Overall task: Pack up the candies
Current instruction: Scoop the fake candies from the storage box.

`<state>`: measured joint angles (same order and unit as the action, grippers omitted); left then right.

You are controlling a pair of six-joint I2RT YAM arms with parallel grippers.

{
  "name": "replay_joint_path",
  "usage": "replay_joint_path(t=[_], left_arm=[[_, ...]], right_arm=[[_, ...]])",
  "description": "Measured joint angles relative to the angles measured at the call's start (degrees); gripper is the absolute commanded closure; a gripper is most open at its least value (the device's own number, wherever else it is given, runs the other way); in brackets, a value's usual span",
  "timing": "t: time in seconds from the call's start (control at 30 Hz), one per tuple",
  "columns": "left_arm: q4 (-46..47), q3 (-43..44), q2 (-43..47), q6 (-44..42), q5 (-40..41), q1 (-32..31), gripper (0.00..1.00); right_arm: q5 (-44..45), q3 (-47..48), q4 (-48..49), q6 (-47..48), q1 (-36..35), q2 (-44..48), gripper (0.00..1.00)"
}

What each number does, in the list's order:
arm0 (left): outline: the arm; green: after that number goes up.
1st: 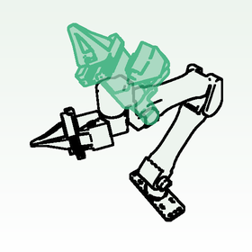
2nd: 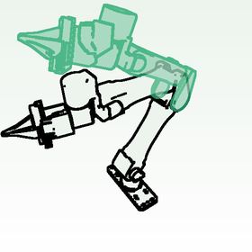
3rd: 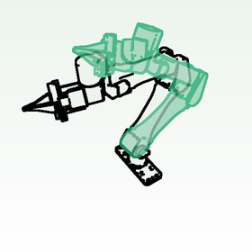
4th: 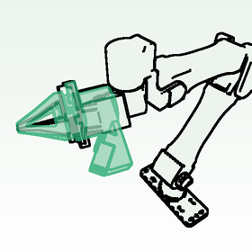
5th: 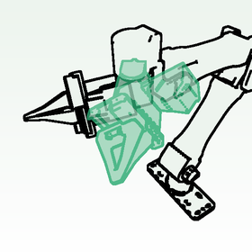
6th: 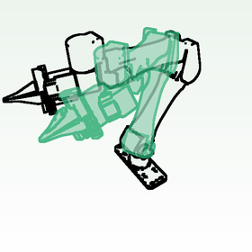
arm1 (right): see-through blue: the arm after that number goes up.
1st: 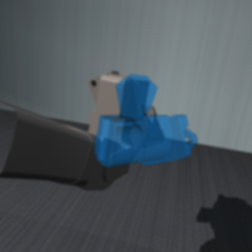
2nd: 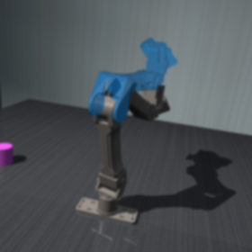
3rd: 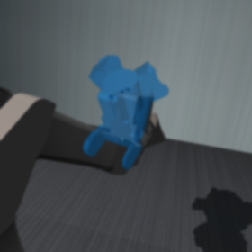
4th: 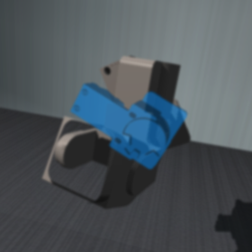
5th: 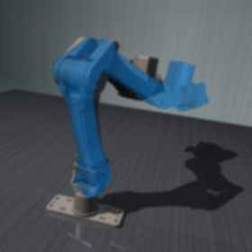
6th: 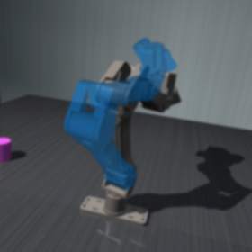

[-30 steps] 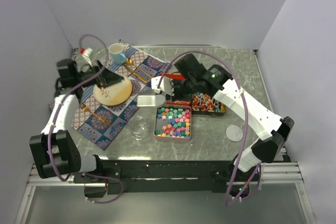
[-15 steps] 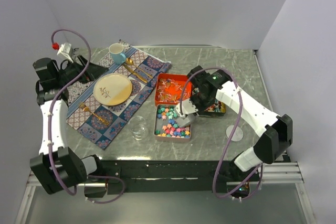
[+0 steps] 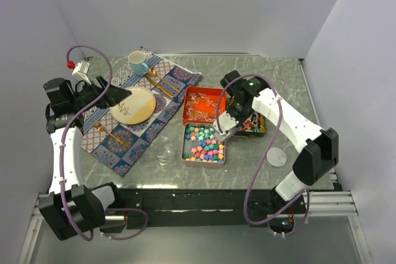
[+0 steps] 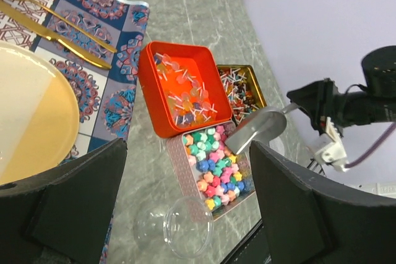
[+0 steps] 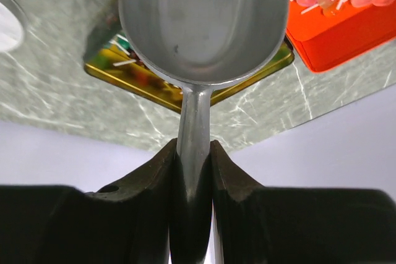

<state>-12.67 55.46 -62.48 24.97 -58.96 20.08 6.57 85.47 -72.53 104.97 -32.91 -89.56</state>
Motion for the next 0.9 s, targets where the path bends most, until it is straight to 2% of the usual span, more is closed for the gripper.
replay_joint_path(t=[0.5, 0.9], left_arm=[[-1.79, -3.08, 2.19, -1.57, 0.35, 0.13, 0.14], [-0.09, -4.72, 3.63, -1.29, 0.28, 0.55, 0.14]], right_arm=[[14.19, -4.44, 8.04, 4.74, -4.42, -3.48, 1.0], [26.84, -5.01, 11.61, 0.11, -12.15, -8.63, 1.0]])
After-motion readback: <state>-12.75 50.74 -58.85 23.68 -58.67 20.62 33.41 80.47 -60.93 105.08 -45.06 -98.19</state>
